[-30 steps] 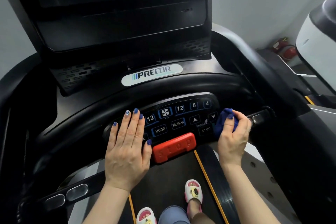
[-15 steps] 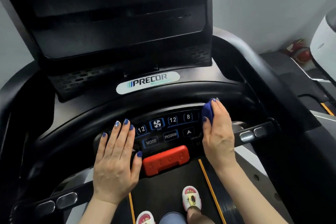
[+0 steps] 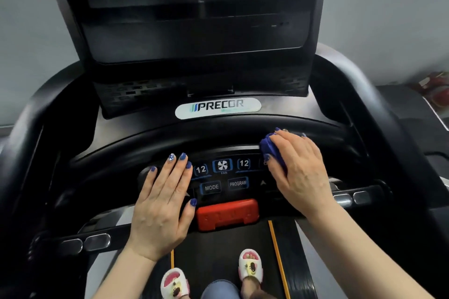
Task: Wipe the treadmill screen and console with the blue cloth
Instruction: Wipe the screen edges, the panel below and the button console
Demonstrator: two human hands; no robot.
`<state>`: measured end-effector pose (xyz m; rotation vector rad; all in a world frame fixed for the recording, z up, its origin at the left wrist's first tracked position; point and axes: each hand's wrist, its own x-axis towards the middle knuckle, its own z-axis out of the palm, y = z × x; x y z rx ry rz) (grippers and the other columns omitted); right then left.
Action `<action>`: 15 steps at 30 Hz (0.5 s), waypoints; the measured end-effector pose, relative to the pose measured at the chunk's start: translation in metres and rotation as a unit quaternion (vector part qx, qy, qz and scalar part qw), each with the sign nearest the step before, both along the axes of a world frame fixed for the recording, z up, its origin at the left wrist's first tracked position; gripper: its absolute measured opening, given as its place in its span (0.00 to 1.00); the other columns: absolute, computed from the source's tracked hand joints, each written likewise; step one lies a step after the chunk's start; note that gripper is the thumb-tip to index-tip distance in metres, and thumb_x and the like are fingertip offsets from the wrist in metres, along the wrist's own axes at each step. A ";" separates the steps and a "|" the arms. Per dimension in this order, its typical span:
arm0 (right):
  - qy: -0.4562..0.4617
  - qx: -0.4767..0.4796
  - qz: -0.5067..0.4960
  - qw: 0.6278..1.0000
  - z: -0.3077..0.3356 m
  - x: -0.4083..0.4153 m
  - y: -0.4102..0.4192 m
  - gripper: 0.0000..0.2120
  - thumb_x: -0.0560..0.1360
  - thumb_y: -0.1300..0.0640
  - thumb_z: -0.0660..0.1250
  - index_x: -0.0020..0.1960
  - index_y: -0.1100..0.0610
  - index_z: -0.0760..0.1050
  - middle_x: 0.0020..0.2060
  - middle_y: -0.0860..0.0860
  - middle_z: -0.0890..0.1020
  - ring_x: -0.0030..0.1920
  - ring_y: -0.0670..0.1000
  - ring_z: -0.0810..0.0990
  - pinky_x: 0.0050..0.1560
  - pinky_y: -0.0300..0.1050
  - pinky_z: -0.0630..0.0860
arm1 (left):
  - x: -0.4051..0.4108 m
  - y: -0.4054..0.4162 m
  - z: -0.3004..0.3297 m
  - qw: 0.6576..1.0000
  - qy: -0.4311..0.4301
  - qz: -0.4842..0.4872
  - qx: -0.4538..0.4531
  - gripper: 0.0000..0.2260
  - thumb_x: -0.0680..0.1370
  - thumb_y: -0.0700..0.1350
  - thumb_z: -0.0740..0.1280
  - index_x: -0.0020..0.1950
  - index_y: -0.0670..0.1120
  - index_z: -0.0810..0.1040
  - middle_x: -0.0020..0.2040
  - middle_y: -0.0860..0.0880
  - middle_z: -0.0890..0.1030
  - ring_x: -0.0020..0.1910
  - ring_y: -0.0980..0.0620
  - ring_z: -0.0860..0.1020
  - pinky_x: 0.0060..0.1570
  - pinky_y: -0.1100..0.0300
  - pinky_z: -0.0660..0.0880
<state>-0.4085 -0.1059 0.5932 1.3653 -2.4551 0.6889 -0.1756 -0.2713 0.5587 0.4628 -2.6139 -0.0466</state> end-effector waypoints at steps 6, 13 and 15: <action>-0.004 -0.017 -0.075 0.997 -0.002 0.034 -0.035 0.18 0.80 0.52 0.58 0.60 0.64 0.76 0.55 0.59 0.78 0.55 0.60 0.75 0.61 0.53 0.69 | 0.034 -0.007 -0.001 0.995 0.037 0.064 0.067 0.26 0.81 0.48 0.56 0.77 0.36 0.61 0.79 0.40 0.60 0.80 0.43 0.56 0.78 0.42 0.50; 0.026 0.039 -0.030 0.998 0.003 0.023 -0.021 0.19 0.79 0.49 0.56 0.65 0.58 0.72 0.58 0.55 0.78 0.59 0.55 0.73 0.69 0.49 0.60 | 0.045 -0.023 -0.019 0.994 0.009 0.023 0.105 0.26 0.85 0.52 0.47 0.79 0.39 0.56 0.81 0.44 0.54 0.80 0.44 0.53 0.79 0.45 0.47; 0.000 0.019 -0.076 0.997 0.004 0.036 -0.036 0.19 0.79 0.50 0.56 0.63 0.61 0.74 0.57 0.56 0.78 0.57 0.58 0.74 0.66 0.51 0.64 | 0.050 -0.022 -0.021 0.993 0.010 0.023 0.115 0.26 0.85 0.52 0.47 0.81 0.41 0.53 0.82 0.45 0.53 0.80 0.44 0.53 0.79 0.45 0.47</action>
